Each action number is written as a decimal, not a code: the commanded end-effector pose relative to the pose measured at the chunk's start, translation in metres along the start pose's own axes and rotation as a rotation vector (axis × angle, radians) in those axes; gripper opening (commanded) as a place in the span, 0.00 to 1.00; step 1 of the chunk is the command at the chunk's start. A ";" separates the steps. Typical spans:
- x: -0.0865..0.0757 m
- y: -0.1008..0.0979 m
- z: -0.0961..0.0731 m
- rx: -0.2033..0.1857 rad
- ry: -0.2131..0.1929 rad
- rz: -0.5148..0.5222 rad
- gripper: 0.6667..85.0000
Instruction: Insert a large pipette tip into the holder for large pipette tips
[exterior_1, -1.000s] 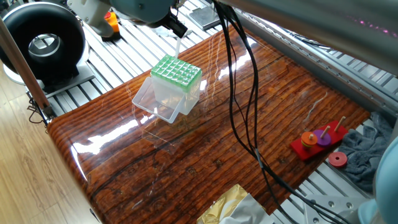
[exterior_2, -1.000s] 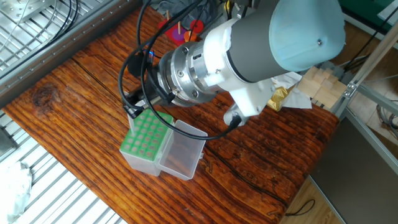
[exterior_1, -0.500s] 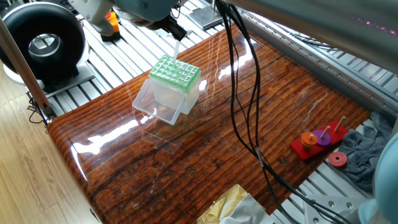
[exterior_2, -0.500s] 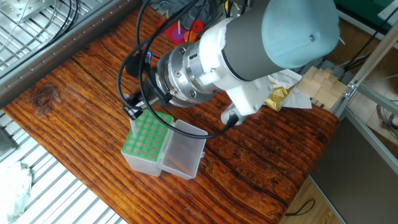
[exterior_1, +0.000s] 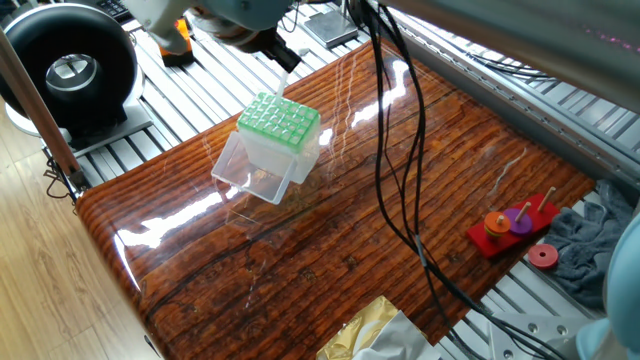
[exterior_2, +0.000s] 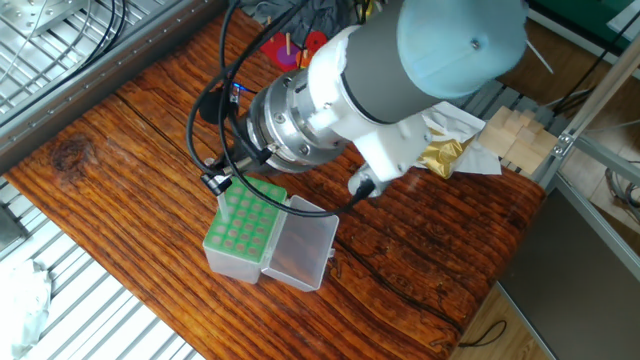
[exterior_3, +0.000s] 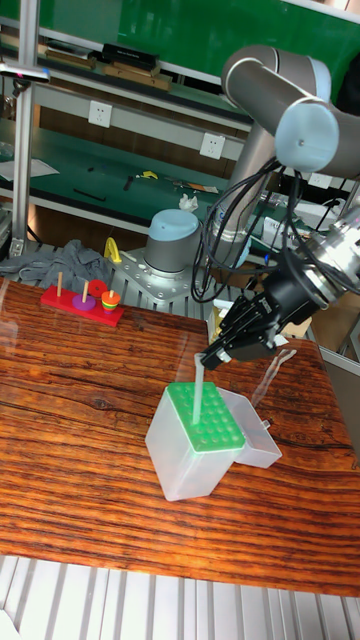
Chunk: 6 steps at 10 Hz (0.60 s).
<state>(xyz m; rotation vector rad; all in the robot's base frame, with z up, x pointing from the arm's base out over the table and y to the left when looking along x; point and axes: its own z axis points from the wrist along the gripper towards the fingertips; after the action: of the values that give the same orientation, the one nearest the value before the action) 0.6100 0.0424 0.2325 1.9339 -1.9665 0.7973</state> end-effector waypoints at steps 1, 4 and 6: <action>-0.001 -0.004 0.011 -0.004 -0.072 0.011 0.00; -0.014 0.008 0.012 -0.043 -0.130 0.055 0.00; -0.015 0.009 0.013 -0.045 -0.133 0.059 0.00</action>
<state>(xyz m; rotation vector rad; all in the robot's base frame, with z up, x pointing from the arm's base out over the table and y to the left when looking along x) 0.6077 0.0431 0.2172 1.9565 -2.0690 0.6910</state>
